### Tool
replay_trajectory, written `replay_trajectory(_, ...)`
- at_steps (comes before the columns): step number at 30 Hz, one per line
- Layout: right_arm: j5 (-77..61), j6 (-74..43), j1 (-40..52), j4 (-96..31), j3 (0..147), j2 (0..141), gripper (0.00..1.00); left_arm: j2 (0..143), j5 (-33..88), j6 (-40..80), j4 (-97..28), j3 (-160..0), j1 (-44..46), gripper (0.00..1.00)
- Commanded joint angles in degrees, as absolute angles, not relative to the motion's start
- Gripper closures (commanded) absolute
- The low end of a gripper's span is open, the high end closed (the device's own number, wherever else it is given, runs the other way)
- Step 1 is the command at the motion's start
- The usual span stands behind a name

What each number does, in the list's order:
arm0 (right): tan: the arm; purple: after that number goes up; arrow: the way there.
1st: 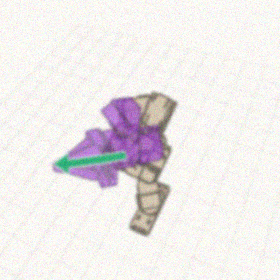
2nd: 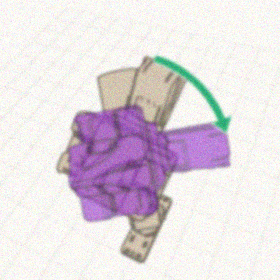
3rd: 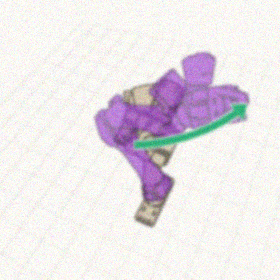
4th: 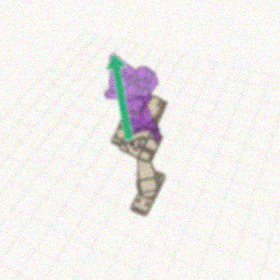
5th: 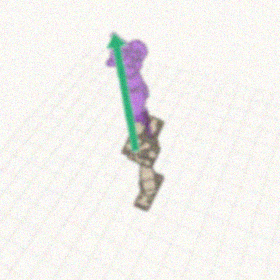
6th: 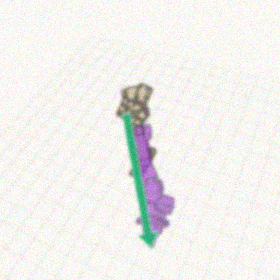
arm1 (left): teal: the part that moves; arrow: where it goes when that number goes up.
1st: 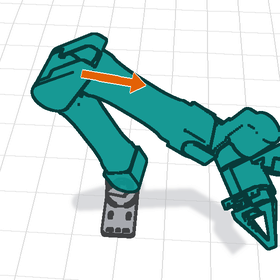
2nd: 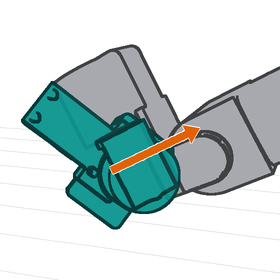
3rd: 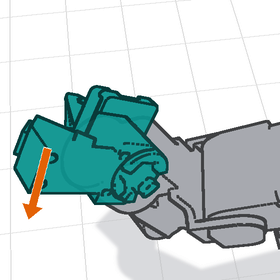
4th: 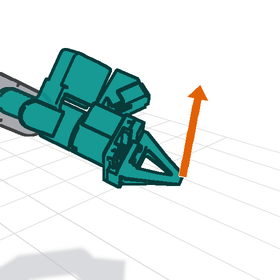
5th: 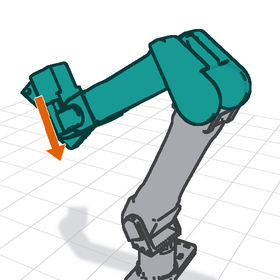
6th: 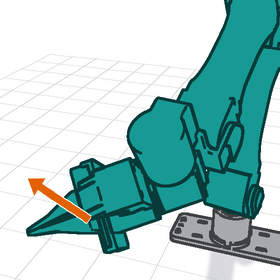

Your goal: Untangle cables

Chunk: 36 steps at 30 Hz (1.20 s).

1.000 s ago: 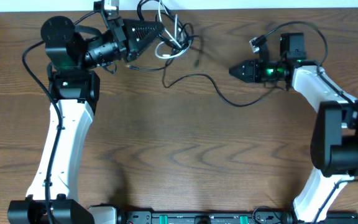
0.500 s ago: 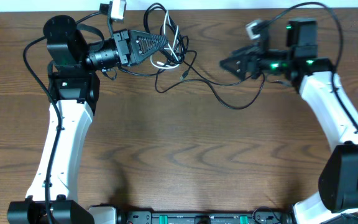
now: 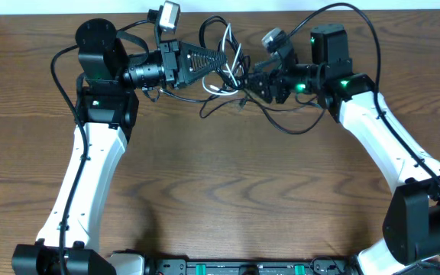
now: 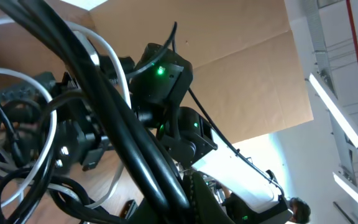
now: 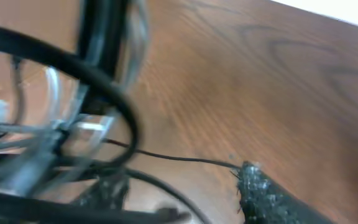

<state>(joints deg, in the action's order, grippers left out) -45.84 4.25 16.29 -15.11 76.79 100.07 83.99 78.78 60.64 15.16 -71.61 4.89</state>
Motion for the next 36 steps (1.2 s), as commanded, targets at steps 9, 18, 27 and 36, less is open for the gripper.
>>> replay_trajectory(9, -42.37, 2.44, 13.82, -17.63, 76.82, 100.68, 0.96, 82.35, 84.84, 48.14, 14.90, -73.03, 4.84, 0.93)
replay_trajectory(18, -48.10, 0.21, 10.41, -19.84, 76.82, 96.73, 0.99, 83.11, 76.51, 30.06, -9.08, -69.89, 4.84, 0.93)
replay_trajectory(27, -50.28, 11.49, 12.47, -25.54, 76.79, 98.26, 0.55, 83.37, 68.05, 52.29, -10.83, -69.87, 4.80, 0.93)
replay_trajectory(36, -58.76, 14.04, 12.97, -23.44, 76.79, 104.18, 0.49, 83.37, 68.05, 70.02, -0.75, -69.87, 4.80, 0.93)
